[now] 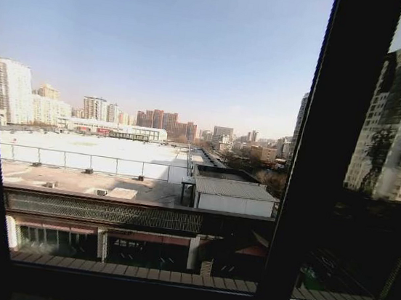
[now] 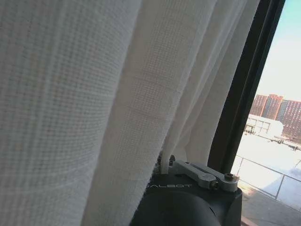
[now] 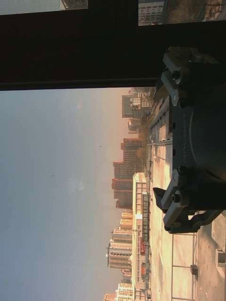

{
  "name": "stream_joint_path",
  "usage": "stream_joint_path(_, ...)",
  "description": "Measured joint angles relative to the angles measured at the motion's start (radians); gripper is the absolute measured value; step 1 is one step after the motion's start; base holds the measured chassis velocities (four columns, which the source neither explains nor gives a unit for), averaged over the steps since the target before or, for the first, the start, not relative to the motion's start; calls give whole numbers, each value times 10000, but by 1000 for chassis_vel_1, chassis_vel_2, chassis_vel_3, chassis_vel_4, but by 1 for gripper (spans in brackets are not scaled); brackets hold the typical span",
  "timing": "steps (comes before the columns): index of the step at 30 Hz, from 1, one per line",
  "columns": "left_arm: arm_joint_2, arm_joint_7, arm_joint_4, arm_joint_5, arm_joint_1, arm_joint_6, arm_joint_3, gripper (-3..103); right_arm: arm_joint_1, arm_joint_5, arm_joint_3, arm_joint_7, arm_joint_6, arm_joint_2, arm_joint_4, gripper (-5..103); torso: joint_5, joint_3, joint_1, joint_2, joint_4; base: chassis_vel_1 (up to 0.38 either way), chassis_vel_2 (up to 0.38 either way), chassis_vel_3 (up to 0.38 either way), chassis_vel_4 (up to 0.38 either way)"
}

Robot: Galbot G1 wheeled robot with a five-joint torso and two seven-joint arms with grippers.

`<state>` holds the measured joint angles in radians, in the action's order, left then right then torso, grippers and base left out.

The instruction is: Open the curtains by pulling them apart, changing their state from closed to fully open.

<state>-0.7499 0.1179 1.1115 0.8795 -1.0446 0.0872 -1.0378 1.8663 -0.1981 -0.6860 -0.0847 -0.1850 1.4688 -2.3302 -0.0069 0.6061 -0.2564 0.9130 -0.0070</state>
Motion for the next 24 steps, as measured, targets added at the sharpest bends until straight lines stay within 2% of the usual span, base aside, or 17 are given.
stream_joint_path(12, 224, 172, -879, -138, 695, 38, -123, 0, 29, -27, 58, 0, -23, 0, -102, 100, 0, 1, 0, 0, -1, 0, 0, 0, 0)
stream_joint_path(15, 119, 101, -450, -171, 244, 65, -344, 0, 9, -28, 65, 1, -24, -6, -158, 100, -2, 1, 0, 0, 1, 0, 0, 0, 0)
stream_joint_path(19, -235, -22, 680, -140, -550, 401, -609, -1, -12, -29, 100, 2, -20, -18, -192, 100, -1, 1, 0, -1, 5, 0, 0, 0, 0)
stream_joint_path(20, -586, 80, 1465, -259, -801, 561, -641, 10, 9, -25, 125, 3, -18, 4, -213, 100, -15, 1, 0, -2, 4, 0, 0, 0, 0)
stream_joint_path(22, -886, 307, 2493, -384, -1067, 594, -674, 20, 60, -18, 122, 1, -18, 37, -240, 100, 3, 2, -1, -2, -6, 0, 0, 0, 0)
stream_joint_path(23, -886, 307, 2493, -384, -1067, 594, -674, 20, 60, -18, 122, 1, -18, 37, -240, 100, 3, 2, -1, -2, -6, 0, 0, 0, 0)
stream_joint_path(24, -1048, 444, 3006, -444, -1227, 615, -676, 26, 64, -12, 116, -1, -18, 41, -253, 100, 3, 1, -1, -2, -5, 0, 0, 0, 0)
